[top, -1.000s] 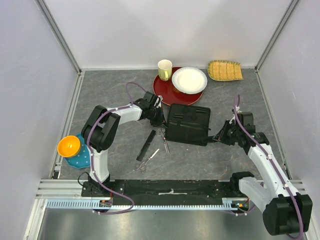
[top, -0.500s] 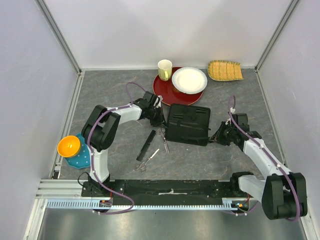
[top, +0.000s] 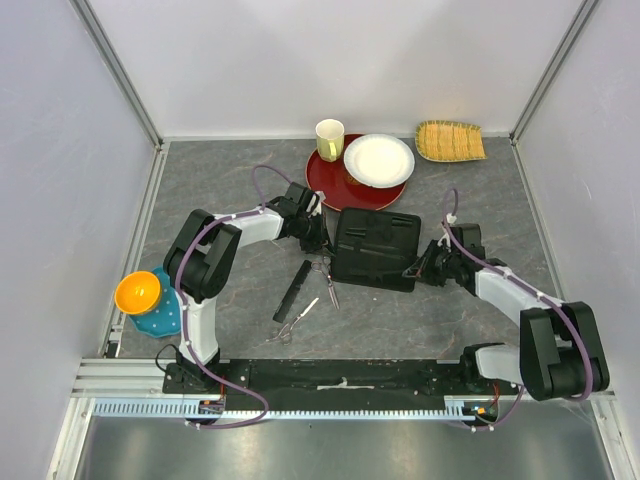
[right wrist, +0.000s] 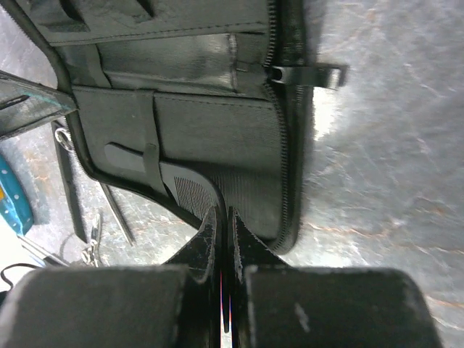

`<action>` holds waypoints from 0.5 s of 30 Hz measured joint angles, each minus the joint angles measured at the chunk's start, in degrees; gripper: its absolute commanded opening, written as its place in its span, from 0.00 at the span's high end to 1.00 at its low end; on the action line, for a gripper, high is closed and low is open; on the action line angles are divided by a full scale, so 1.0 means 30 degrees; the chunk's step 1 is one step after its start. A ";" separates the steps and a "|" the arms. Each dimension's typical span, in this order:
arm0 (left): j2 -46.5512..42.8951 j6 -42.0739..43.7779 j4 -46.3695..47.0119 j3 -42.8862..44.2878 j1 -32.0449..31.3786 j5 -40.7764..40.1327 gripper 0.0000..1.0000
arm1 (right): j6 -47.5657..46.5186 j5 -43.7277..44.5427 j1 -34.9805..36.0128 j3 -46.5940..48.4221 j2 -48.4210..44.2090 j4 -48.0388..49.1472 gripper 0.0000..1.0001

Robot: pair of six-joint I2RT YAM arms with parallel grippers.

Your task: Sort the hair-cutting tools

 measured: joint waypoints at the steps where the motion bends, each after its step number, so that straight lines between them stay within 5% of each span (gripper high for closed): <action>1: 0.0000 -0.0007 0.0000 0.0000 0.0000 -0.0007 0.97 | 0.0153 -0.0029 0.0182 -0.0007 0.0204 0.0291 1.00; 15: 0.0007 -0.0015 0.0007 0.0000 0.0000 -0.0015 0.97 | 0.2273 0.0146 0.2098 -0.0197 0.2412 0.3854 0.99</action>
